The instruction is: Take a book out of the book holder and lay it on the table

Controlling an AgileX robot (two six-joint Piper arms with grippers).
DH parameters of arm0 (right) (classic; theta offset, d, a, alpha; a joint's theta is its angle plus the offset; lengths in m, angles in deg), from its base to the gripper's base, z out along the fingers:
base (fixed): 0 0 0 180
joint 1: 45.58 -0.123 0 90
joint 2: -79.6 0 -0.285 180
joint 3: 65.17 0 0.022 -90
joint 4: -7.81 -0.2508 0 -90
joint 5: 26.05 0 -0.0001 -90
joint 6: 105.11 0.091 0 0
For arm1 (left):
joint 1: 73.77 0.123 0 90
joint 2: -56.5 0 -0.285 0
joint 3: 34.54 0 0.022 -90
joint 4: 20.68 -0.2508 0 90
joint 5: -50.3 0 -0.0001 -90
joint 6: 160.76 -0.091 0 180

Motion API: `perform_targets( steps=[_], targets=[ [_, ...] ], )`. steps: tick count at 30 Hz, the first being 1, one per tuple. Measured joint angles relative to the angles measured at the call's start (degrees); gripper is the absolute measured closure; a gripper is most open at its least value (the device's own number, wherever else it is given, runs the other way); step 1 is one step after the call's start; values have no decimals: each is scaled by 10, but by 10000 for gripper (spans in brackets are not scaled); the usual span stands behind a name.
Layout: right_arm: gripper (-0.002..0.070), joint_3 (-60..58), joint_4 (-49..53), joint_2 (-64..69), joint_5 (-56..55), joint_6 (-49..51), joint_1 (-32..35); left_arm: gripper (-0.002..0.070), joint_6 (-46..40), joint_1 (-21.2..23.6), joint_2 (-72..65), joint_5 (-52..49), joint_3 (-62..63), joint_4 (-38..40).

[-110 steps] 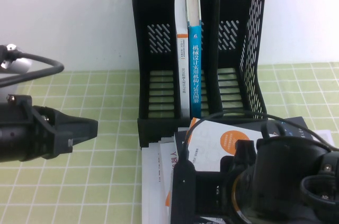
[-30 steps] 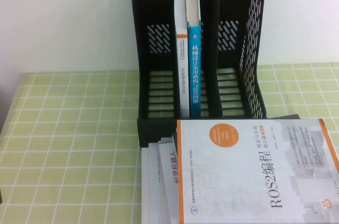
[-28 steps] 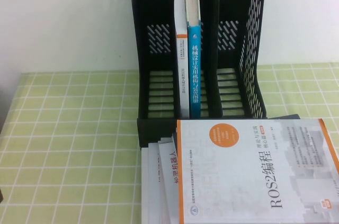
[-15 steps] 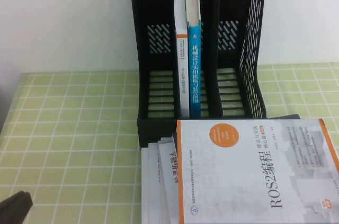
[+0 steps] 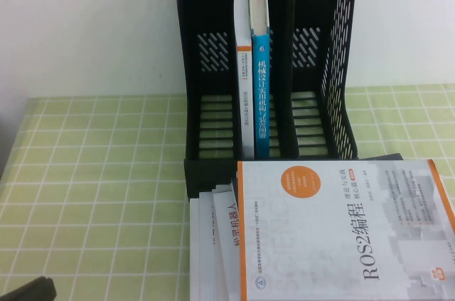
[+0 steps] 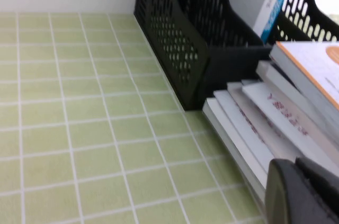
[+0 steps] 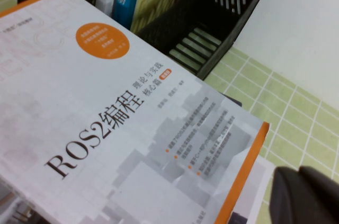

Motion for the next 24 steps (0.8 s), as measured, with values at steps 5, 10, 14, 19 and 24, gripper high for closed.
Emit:
perform_targets(
  steps=[5,10,14,19,24],
  targets=[
    [678,0,0,0,0,1,0,678,-12,0,0,-9,-2,-18],
    [678,0,0,0,1,1,0,678,-72,3,12,48,-31,-57],
    [678,0,0,0,1,1,0,678,-73,37,69,107,-86,-71],
    [678,0,0,0,1,1,0,678,-3,81,121,139,-138,-79],
    [678,0,1,0,1,1,0,678,98,114,132,79,-139,-142]
  ],
)
